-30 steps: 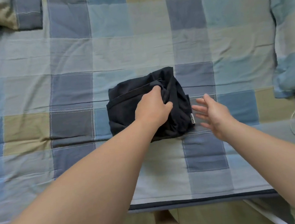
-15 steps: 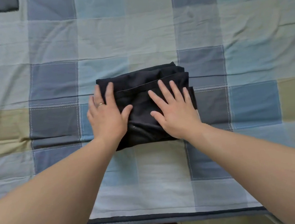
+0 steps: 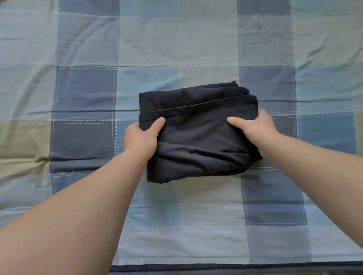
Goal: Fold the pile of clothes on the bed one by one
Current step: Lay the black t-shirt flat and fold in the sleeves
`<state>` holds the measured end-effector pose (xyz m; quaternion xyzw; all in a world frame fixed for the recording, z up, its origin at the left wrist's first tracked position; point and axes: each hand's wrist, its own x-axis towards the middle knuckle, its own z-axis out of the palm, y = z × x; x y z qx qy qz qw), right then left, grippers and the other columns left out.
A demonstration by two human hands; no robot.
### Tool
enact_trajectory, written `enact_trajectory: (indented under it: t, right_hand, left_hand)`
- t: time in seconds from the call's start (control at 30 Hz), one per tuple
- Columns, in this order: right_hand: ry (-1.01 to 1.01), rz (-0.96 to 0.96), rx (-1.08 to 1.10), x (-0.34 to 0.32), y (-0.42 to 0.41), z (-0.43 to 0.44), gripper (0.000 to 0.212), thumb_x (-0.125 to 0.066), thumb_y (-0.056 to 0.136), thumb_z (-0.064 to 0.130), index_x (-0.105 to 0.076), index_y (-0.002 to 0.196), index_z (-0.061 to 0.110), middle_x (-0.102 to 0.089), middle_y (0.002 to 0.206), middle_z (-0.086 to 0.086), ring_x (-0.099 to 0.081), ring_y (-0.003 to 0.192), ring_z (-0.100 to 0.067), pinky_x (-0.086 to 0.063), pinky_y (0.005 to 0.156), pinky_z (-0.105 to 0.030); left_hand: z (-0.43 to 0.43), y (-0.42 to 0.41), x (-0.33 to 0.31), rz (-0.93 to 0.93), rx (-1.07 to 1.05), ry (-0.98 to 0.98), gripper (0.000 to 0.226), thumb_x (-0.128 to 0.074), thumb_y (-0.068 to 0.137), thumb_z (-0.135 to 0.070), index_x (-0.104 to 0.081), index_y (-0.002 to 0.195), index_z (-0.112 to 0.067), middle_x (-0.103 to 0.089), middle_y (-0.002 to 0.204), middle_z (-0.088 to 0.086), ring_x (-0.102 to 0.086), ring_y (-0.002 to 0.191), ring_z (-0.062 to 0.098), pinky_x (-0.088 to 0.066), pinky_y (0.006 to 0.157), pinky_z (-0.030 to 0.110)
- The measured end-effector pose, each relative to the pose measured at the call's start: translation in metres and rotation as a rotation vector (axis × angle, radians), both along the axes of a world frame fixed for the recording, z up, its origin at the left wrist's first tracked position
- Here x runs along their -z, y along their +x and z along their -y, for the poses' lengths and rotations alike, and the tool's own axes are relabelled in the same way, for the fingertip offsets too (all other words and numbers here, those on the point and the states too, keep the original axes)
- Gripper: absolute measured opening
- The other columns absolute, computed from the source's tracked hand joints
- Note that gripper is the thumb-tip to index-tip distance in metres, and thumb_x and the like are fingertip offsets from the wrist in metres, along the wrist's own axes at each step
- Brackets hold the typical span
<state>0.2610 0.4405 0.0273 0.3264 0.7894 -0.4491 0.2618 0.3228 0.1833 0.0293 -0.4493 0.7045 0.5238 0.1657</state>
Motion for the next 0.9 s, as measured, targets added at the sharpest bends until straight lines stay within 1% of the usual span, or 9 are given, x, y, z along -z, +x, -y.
enact_trajectory:
  t: [0.07,0.13,0.23,0.33,0.37,0.53,0.7,0.8,0.9]
  right_hand:
    - [-0.151,0.144,0.050,-0.013,-0.003,-0.001,0.053,-0.087,0.076,0.028,-0.063,0.121,0.015,-0.072,0.114,-0.003,-0.070,0.102,-0.024,-0.055,0.092,-0.039]
    - [-0.221,0.200,0.017,-0.035,-0.004,0.006,0.042,-0.086,0.078,0.024,-0.068,0.115,0.015,-0.076,0.109,-0.006,-0.073,0.096,-0.025,-0.058,0.087,-0.040]
    - [-0.253,0.151,-0.043,-0.080,-0.007,0.034,0.031,-0.083,0.081,0.025,-0.070,0.109,0.018,-0.077,0.103,-0.003,-0.074,0.092,-0.022,-0.058,0.076,-0.034]
    - [-0.250,0.094,-0.135,-0.133,-0.016,0.083,0.032,-0.084,0.081,0.025,-0.070,0.109,0.016,-0.076,0.105,-0.004,-0.073,0.094,-0.024,-0.058,0.077,-0.034]
    - [-0.248,0.079,-0.174,-0.152,-0.020,0.104,0.033,-0.084,0.081,0.025,-0.069,0.108,0.016,-0.076,0.106,-0.005,-0.073,0.094,-0.024,-0.058,0.078,-0.035]
    - [-0.282,0.003,-0.402,-0.243,-0.027,0.239,0.034,-0.084,0.080,0.027,-0.067,0.109,0.016,-0.075,0.109,-0.006,-0.074,0.094,-0.025,-0.059,0.080,-0.038]
    - [-0.333,-0.066,-0.643,-0.296,0.002,0.397,0.036,-0.084,0.080,0.028,-0.069,0.110,0.017,-0.077,0.103,-0.004,-0.075,0.090,-0.025,-0.061,0.082,-0.042]
    - [-0.372,-0.111,-0.767,-0.317,0.035,0.487,0.033,-0.083,0.081,0.028,-0.069,0.110,0.020,-0.077,0.098,-0.002,-0.076,0.085,-0.023,-0.062,0.077,-0.042]
    - [-0.416,-0.188,-0.879,-0.339,0.069,0.566,0.025,-0.082,0.083,0.027,-0.071,0.105,0.022,-0.078,0.095,0.001,-0.076,0.083,-0.021,-0.062,0.072,-0.037]
  left_hand:
    - [0.008,0.001,-0.015,-0.025,0.001,0.030,0.028,-0.073,0.089,-0.044,-0.071,0.095,-0.017,-0.073,0.093,-0.002,-0.069,0.093,0.020,-0.056,0.089,0.038]
    - [0.020,0.007,-0.035,-0.038,-0.009,0.032,0.025,-0.073,0.089,-0.043,-0.071,0.091,-0.018,-0.073,0.092,-0.002,-0.069,0.090,0.020,-0.056,0.089,0.039]
    - [0.050,0.020,-0.073,-0.074,-0.070,0.047,0.026,-0.073,0.089,-0.042,-0.073,0.093,-0.017,-0.075,0.094,-0.001,-0.070,0.091,0.019,-0.057,0.087,0.038]
    - [0.092,0.037,-0.121,-0.127,-0.170,0.056,0.026,-0.073,0.089,-0.040,-0.073,0.096,-0.015,-0.074,0.091,-0.003,-0.069,0.088,0.015,-0.055,0.076,0.030]
    - [0.109,0.044,-0.138,-0.147,-0.206,0.048,0.026,-0.073,0.090,-0.040,-0.073,0.097,-0.015,-0.073,0.091,-0.004,-0.069,0.088,0.014,-0.054,0.075,0.029]
    - [0.208,0.093,-0.220,-0.214,-0.418,-0.017,0.024,-0.071,0.089,-0.045,-0.073,0.098,-0.022,-0.074,0.094,-0.007,-0.069,0.091,0.014,-0.055,0.083,0.032]
    - [0.315,0.166,-0.272,-0.277,-0.678,-0.126,0.026,-0.072,0.087,-0.047,-0.072,0.093,-0.021,-0.074,0.090,-0.008,-0.069,0.087,0.013,-0.056,0.080,0.033]
    - [0.369,0.217,-0.294,-0.296,-0.818,-0.230,0.028,-0.071,0.089,-0.044,-0.069,0.093,-0.017,-0.071,0.086,-0.006,-0.066,0.079,0.014,-0.050,0.067,0.027]
    - [0.409,0.265,-0.315,-0.320,-0.971,-0.305,0.032,-0.071,0.089,-0.046,-0.067,0.094,-0.015,-0.070,0.087,-0.003,-0.066,0.080,0.015,-0.051,0.070,0.031]
